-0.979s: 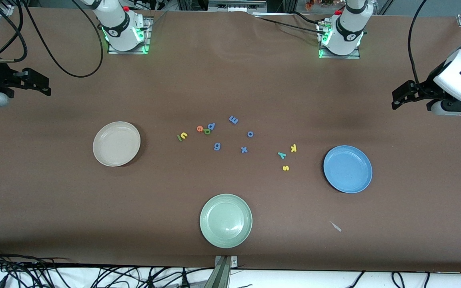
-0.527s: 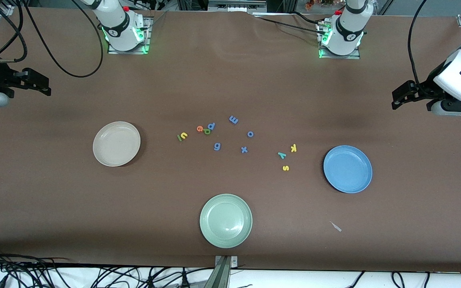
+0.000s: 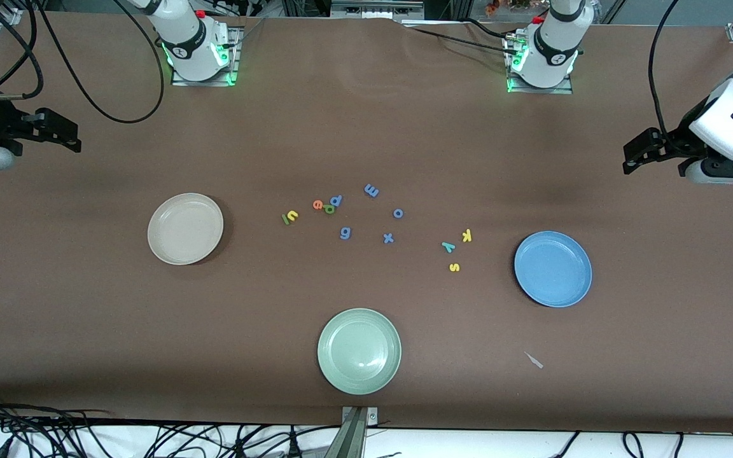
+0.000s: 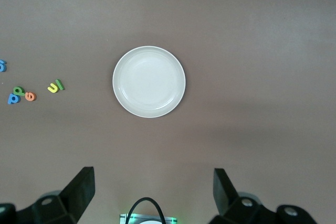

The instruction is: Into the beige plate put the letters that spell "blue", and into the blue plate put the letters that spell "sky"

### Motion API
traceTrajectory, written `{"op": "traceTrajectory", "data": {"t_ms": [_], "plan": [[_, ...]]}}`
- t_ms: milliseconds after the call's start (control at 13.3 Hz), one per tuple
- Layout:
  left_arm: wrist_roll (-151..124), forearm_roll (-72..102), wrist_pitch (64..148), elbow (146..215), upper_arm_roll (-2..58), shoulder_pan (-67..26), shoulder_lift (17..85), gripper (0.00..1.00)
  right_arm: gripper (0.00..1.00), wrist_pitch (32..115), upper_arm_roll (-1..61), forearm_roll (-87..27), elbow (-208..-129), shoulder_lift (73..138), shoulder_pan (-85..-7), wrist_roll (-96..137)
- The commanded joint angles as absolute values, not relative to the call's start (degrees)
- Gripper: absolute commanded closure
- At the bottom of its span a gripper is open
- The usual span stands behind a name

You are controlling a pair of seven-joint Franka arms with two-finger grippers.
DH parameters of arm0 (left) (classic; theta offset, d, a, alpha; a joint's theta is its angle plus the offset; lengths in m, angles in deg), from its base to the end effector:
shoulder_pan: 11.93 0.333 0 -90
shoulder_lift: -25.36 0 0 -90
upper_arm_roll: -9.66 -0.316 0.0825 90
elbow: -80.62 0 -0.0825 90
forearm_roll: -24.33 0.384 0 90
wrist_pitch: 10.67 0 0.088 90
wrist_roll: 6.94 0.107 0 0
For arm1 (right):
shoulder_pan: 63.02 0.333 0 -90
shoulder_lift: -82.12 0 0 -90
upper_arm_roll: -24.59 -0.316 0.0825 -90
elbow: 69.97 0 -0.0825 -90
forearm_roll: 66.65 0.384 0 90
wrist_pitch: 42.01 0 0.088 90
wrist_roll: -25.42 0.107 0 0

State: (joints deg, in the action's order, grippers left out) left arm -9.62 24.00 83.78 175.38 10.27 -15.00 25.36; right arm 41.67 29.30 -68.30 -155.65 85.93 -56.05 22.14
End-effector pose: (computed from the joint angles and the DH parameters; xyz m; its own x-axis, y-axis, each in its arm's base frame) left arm 0.5583 -0.0365 0.5919 0.9998 -0.0170 -0.0057 -0.0170 -0.9998 0.0055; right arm 0.5628 0.0205 0.6136 0.9904 0.0928 -0.1027 0.0962 -0.9950 0.0284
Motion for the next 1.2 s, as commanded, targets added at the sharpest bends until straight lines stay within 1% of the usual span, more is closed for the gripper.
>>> {"op": "traceTrajectory", "data": {"t_ms": [0,452,602,1129], "plan": [[-9.2,22.8,82.8,174.8,10.4,-14.8,25.0,0.0,0.0,41.1,29.3,-67.4,-154.7,86.2,-56.4,21.6],[-9.0,22.6,82.8,174.8,10.3,-14.8,25.1,0.0,0.0,41.0,29.3,-67.4,-154.7,86.2,-56.4,21.6],[-9.0,21.3,82.8,173.4,10.1,-14.7,26.7,0.0,0.0,41.0,29.3,-67.4,-154.7,86.2,-56.4,21.8],[-10.3,21.3,82.2,173.4,11.1,-16.2,30.3,0.0,0.0,41.1,29.3,-68.1,-154.4,86.8,-56.5,22.0]]}}
